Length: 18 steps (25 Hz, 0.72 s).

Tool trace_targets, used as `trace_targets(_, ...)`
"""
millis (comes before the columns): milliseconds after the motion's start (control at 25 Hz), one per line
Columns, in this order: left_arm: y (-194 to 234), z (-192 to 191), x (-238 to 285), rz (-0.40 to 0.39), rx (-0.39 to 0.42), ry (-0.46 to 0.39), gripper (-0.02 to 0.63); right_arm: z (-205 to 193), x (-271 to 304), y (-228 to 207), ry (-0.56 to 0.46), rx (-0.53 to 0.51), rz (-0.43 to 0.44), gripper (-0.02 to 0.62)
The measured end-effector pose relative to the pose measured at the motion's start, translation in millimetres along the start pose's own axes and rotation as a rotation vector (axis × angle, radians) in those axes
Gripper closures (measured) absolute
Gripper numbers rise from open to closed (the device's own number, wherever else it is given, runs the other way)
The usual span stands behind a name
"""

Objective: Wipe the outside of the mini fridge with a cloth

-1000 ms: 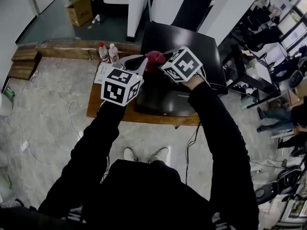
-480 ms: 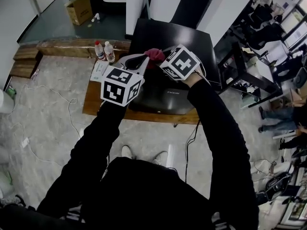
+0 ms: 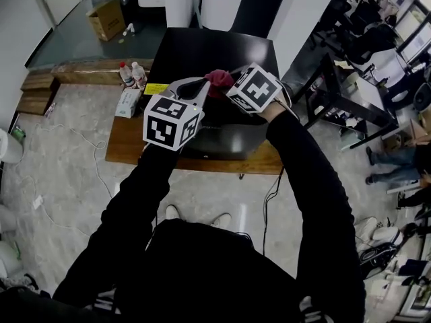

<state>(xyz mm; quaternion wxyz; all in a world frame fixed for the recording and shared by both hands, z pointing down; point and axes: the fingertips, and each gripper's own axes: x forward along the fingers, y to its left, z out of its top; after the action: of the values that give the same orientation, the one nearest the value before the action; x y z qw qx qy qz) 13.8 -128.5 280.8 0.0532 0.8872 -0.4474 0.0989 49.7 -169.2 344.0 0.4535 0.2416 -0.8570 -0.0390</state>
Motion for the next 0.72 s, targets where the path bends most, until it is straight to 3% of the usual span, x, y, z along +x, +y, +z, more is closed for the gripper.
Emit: trace_targets(720,-133,24,80,-0.012,0.017,-0.002,0.6,-146,-91,-60,0.015,0.044,-0.018,0.451)
